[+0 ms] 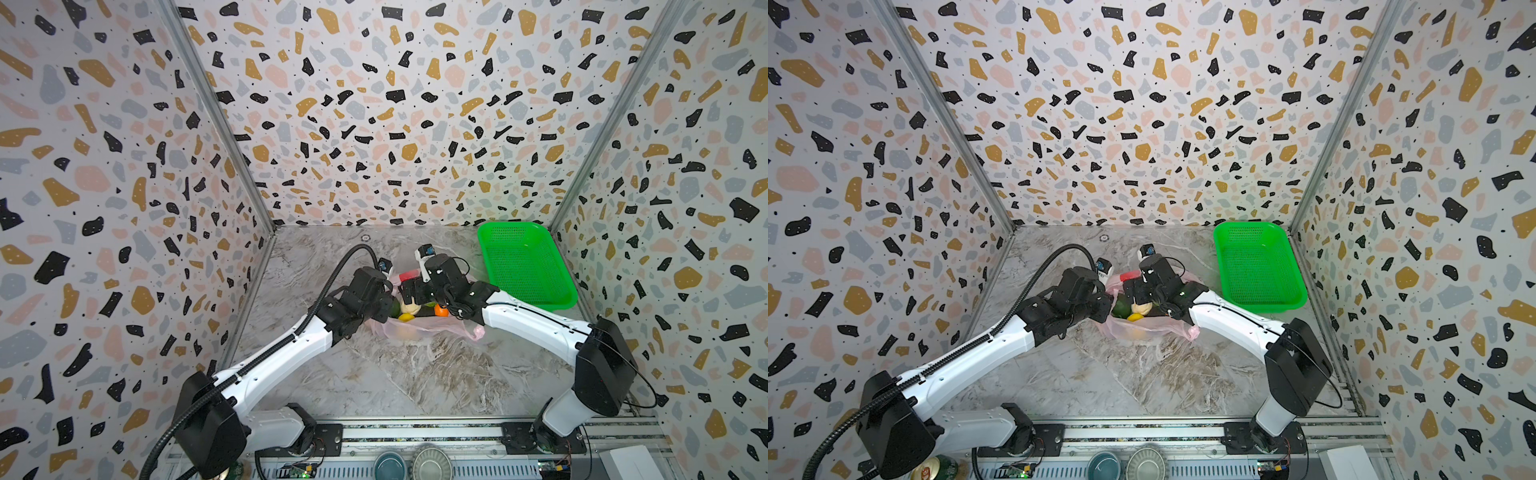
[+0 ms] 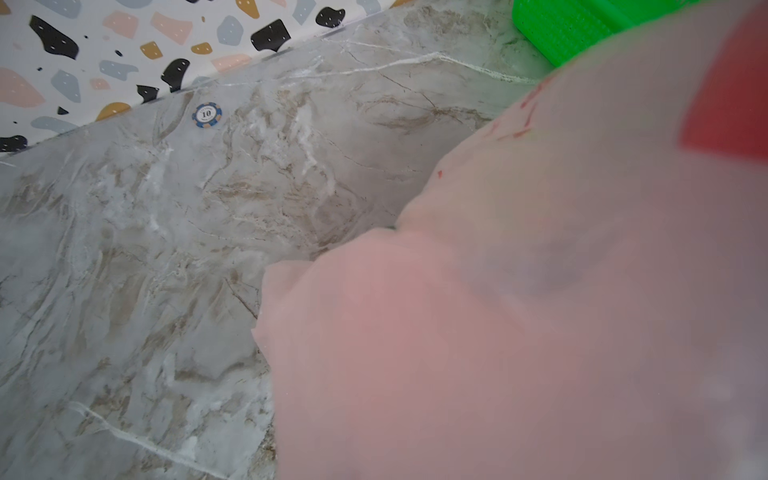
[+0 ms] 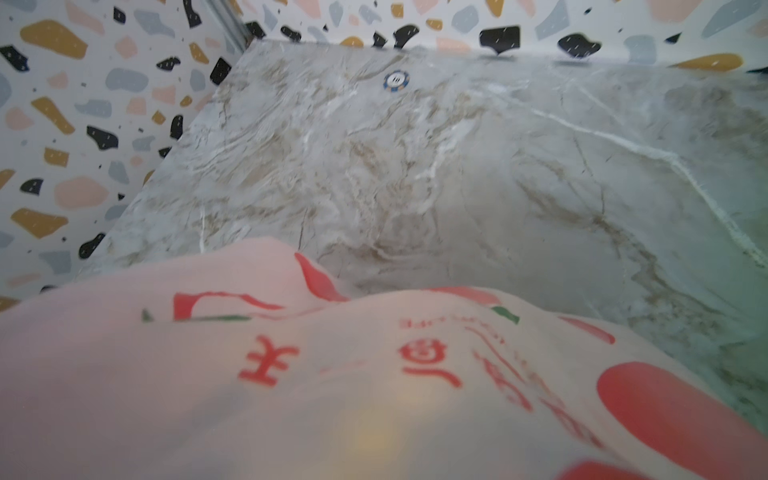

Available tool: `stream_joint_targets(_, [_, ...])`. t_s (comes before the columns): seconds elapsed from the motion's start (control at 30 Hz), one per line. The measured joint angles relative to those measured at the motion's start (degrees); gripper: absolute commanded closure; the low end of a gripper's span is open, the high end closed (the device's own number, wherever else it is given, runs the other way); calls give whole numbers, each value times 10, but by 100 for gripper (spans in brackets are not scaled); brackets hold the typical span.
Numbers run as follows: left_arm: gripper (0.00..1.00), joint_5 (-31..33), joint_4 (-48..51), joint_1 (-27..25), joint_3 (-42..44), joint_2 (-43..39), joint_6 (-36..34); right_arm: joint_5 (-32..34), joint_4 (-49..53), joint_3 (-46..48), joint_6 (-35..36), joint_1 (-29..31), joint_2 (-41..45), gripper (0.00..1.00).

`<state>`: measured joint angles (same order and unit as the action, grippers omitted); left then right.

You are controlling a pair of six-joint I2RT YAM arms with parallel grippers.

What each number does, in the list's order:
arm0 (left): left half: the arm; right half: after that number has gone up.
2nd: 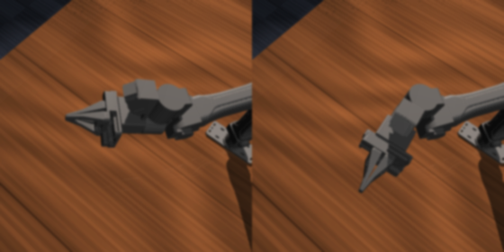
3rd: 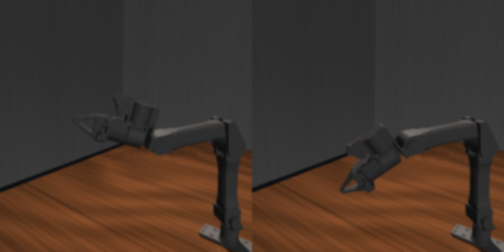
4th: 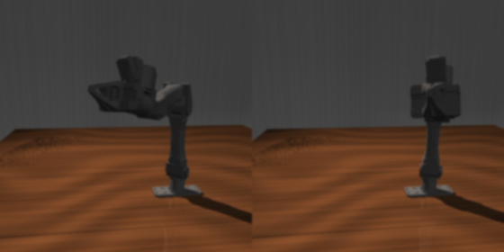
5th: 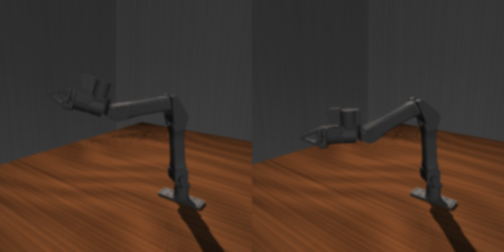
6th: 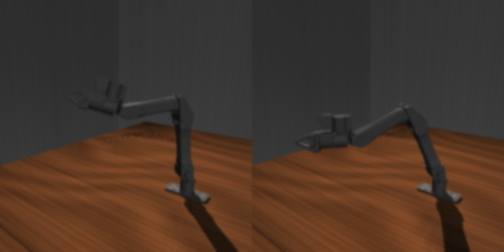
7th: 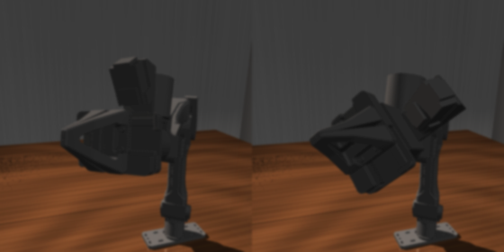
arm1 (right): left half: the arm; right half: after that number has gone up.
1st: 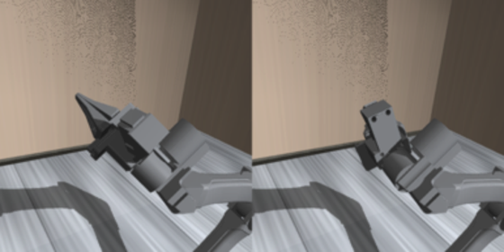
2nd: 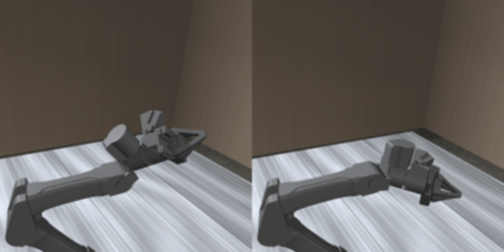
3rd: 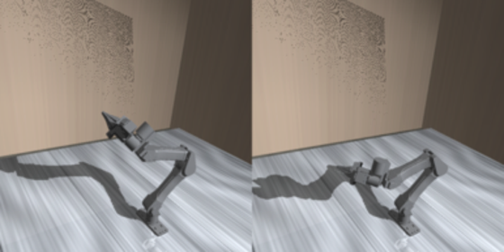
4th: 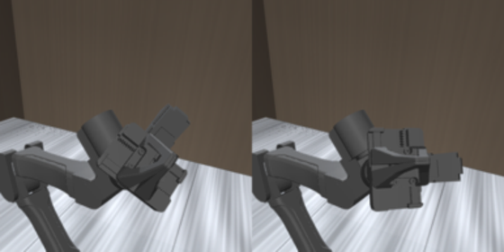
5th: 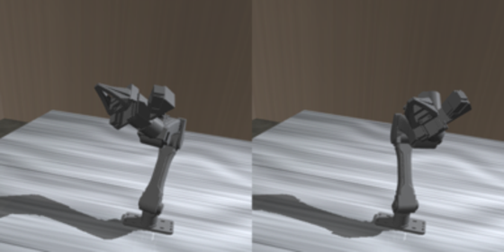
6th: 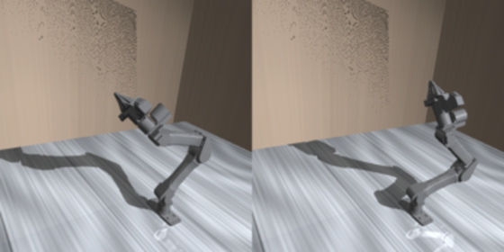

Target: Untie the knot of the plastic bag and take out the fruit

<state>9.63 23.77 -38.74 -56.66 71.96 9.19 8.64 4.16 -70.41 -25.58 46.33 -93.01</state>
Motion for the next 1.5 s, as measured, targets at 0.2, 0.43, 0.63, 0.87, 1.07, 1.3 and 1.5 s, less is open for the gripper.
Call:
stream_joint_targets(0.2, [100, -4, -10, -9, 17, 0, -6, 38, -98, -16, 19, -24, -35, 1])
stream_joint_targets(0.43, [100, 11, -26, -9, 13, 2, 1, -5, 16, -63, 63, -24, -23, 0])
stream_joint_targets(0.63, [100, 14, -25, -9, -12, 24, 19, -12, 119, -19, 81, 31, 55, 0])
stream_joint_targets(0.87, [100, 15, -21, -9, -12, 31, 34, 17, 150, 29, 84, 85, 109, 9])
stream_joint_targets(1.07, [100, 19, -20, -9, -12, 28, 40, 12, 150, 63, 86, 84, 110, 27])
stream_joint_targets(1.3, [100, 17, -29, -9, -1, 4, 42, -36, 157, 46, 77, 34, 83, 38])
stream_joint_targets(1.5, [100, 11, -46, -9, 27, -13, 50, -78, 185, -35, 80, 21, 2, 51])
